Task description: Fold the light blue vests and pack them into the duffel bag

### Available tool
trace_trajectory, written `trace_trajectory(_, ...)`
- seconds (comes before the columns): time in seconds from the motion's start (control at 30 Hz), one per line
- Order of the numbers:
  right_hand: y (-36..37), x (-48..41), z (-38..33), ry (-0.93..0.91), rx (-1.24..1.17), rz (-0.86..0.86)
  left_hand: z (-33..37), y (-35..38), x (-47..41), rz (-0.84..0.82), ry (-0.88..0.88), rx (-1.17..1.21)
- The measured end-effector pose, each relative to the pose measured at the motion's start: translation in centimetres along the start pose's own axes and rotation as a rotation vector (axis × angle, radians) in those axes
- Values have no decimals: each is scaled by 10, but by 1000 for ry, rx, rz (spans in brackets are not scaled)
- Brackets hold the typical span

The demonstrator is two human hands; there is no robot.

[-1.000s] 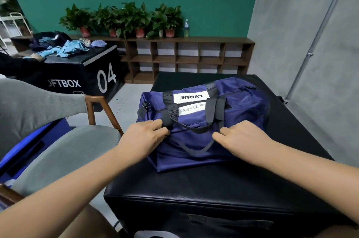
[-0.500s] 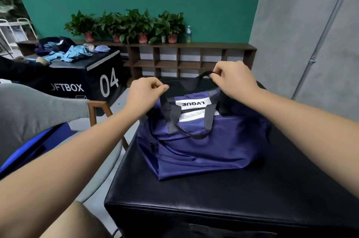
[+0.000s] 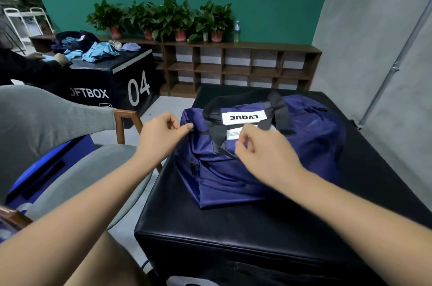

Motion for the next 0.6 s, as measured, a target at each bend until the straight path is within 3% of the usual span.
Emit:
trace_trajectory(0.13,71,45,-18,-101,130,-85,-21,17,36,-70,-113,-29)
trace_trajectory(0.3,121,51,-21,-21,135,-170,-28,37,49,-122,-178,4)
trace_trajectory(0.6,123,37,-4,115,114,-14,-15,40,35,-144,-141,55)
Point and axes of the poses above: each hand's wrist, its own x-axis away from the middle knuckle, its own y-axis out of the palm, z = x × y, the point moved 5 cm from there along -x, towards the middle knuckle, and after that the axes turned 2 degrees about y, right-handed, at the moved point
